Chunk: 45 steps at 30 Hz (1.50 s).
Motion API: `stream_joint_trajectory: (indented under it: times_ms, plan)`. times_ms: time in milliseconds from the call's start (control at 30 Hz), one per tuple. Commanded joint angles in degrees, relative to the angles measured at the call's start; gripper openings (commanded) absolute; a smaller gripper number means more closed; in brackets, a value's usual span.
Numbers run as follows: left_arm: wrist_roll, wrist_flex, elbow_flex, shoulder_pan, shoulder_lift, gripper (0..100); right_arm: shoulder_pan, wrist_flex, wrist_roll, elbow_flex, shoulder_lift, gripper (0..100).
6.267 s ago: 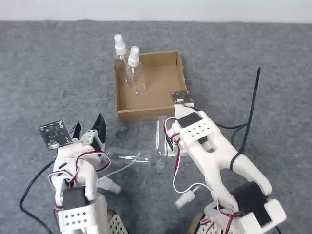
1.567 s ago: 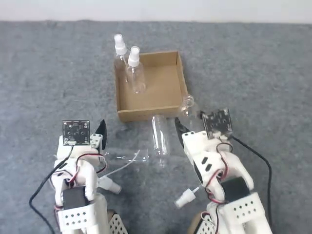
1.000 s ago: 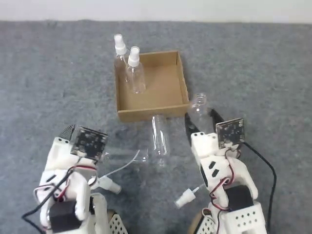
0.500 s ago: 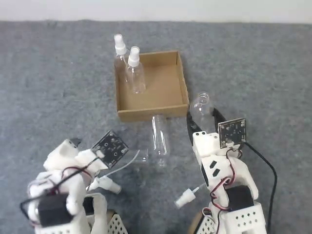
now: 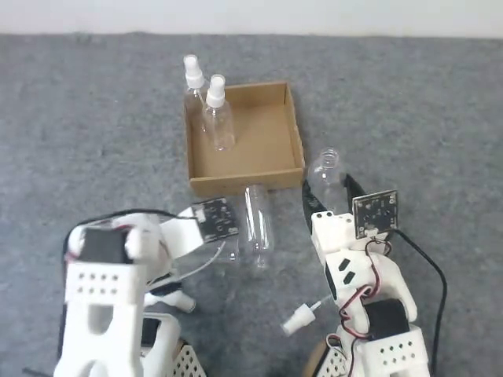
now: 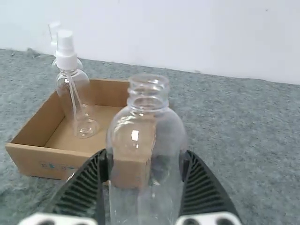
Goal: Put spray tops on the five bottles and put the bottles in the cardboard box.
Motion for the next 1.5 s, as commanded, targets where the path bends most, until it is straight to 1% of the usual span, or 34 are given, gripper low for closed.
stream_joint_trajectory:
  times_ms: [0,133,233,300,467,967,1067,1133,1267,1467]
  plan:
    - [-1.05,1.93,-2.86,4.57,8.53,23,1.01,-1.36,-0.18,-0.70,-1.36,0.6]
    - [-1.67,1.93,-2.86,7.21,14.24,21,1.01,-1.36,-0.18,-0.70,-1.36,0.7]
    - [-4.57,1.76,-2.33,7.12,17.49,19,1.01,-1.36,-0.18,-0.70,-1.36,0.8]
    - [-5.10,1.58,-1.27,7.12,18.99,19,1.01,-1.36,-0.18,-0.70,-1.36,0.9]
    - [-5.01,-0.44,0.57,7.12,19.60,19,1.01,-1.36,-0.18,-0.70,-1.36,0.9]
    - [-4.84,-1.23,0.84,7.12,20.22,19,1.01,-1.36,-0.18,-0.70,-1.36,0.9]
    - [-4.84,-1.49,0.57,5.98,24.18,19,1.01,-1.36,-0.18,-0.70,-1.36,0.9]
    - [-4.84,-3.08,0.57,5.01,29.01,18,1.01,-1.36,-0.18,-0.70,-1.36,0.9]
    - [-5.19,-7.65,0.84,3.25,36.66,14,1.01,-1.36,-0.18,-0.70,-1.36,0.9]
    - [-5.19,-11.87,0.84,3.34,40.00,15,1.01,-1.36,-0.18,-0.70,-1.36,0.9]
